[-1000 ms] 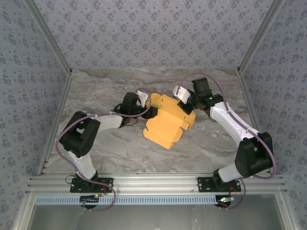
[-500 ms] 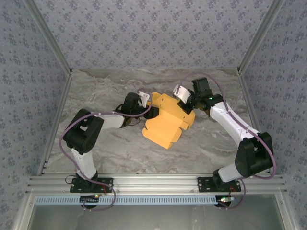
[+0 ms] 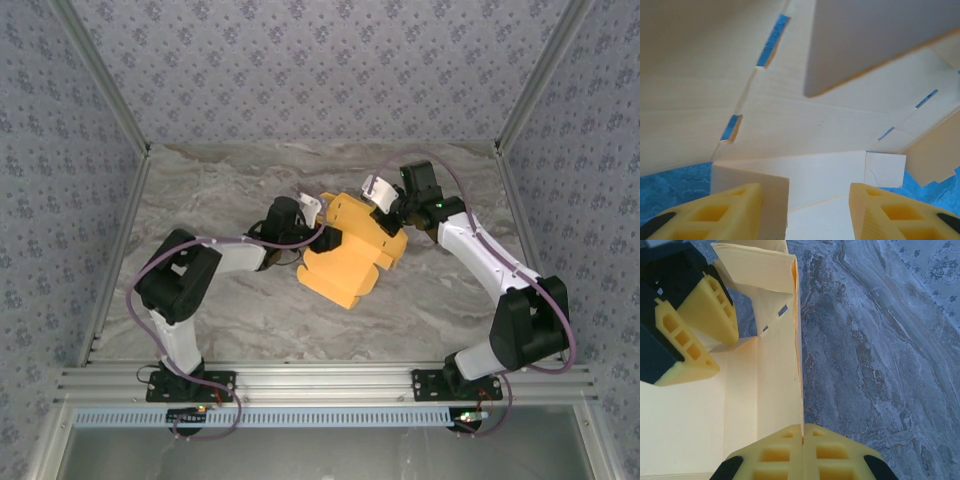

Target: Fold the paper box

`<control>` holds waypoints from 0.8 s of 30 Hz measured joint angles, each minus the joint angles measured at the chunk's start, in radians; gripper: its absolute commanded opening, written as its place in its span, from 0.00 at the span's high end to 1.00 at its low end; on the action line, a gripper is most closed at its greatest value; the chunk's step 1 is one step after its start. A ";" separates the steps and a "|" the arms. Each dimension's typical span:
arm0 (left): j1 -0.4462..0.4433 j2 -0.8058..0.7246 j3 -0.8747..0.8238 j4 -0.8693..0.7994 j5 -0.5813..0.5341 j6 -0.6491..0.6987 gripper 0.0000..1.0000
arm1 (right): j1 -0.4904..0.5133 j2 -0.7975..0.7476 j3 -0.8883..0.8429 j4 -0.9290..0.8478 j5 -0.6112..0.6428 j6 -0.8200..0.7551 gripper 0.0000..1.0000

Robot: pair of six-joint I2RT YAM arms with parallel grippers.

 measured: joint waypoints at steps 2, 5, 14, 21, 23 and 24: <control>-0.007 0.015 0.011 0.001 0.000 0.000 0.49 | 0.000 0.000 0.000 0.000 0.000 0.001 1.00; -0.015 0.032 0.025 0.001 -0.005 0.000 0.49 | 0.000 0.000 -0.005 0.003 0.000 0.002 1.00; -0.025 0.048 0.037 0.000 -0.010 0.001 0.46 | 0.000 0.000 -0.018 0.011 0.011 0.002 1.00; -0.025 -0.029 -0.012 -0.014 -0.031 0.013 0.42 | 0.000 -0.009 -0.025 0.028 0.052 -0.003 1.00; -0.025 -0.075 -0.042 -0.021 -0.040 0.016 0.42 | 0.003 -0.019 -0.037 0.043 0.075 -0.012 1.00; -0.024 -0.092 -0.055 -0.021 -0.045 0.016 0.42 | 0.006 -0.023 -0.042 0.052 0.090 -0.020 1.00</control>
